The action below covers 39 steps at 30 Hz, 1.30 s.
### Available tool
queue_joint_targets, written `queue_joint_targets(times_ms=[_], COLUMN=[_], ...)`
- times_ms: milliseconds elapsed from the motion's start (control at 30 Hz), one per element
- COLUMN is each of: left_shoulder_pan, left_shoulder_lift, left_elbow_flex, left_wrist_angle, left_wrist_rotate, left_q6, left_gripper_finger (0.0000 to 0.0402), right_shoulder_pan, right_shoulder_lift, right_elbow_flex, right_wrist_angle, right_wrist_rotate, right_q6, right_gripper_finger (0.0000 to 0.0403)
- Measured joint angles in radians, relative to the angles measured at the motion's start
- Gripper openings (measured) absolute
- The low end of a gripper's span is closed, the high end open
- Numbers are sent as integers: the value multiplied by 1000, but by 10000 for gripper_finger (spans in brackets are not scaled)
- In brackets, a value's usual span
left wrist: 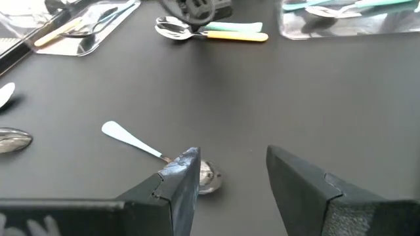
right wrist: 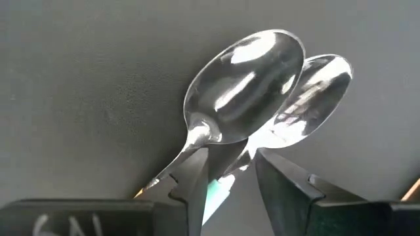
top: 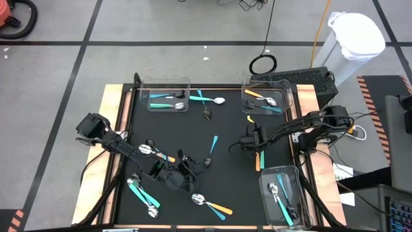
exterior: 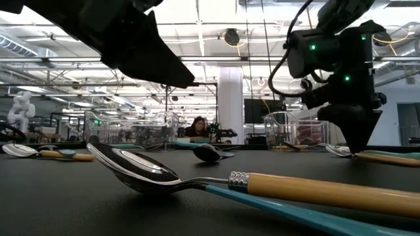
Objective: Sort silverware by color (type)
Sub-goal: Put the yellow spoon into the bottom right transparent bin
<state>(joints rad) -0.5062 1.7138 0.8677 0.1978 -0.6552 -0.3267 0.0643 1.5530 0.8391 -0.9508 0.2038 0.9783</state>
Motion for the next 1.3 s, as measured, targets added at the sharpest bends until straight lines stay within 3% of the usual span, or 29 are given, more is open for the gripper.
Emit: queue_joint_targets(times_ms=[400, 767, 1100, 1300], left_shoulder_pan=[48, 46, 46, 46], left_shoulder_lift=[0, -1, -1, -1], left_elbow_flex=[0, 0, 0, 0], left_wrist_angle=[5, 2, 1, -5], left_wrist_rotate=[-1, 19, 23, 23], left_q6=[-7, -8, -8, -7], left_gripper_finger=[180, 180, 180, 180], right_shoulder_pan=[17, 22, 22, 22], right_shoulder_lift=[-72, -42, -34, -37], right_elbow_flex=[-3, -20, -111, -105], right_wrist_angle=[103, 102, 210, 229], right_wrist_rotate=[-127, -101, -179, -183], right_q6=[-52, -14, -16, -20], right_gripper_finger=[126, 125, 124, 68])
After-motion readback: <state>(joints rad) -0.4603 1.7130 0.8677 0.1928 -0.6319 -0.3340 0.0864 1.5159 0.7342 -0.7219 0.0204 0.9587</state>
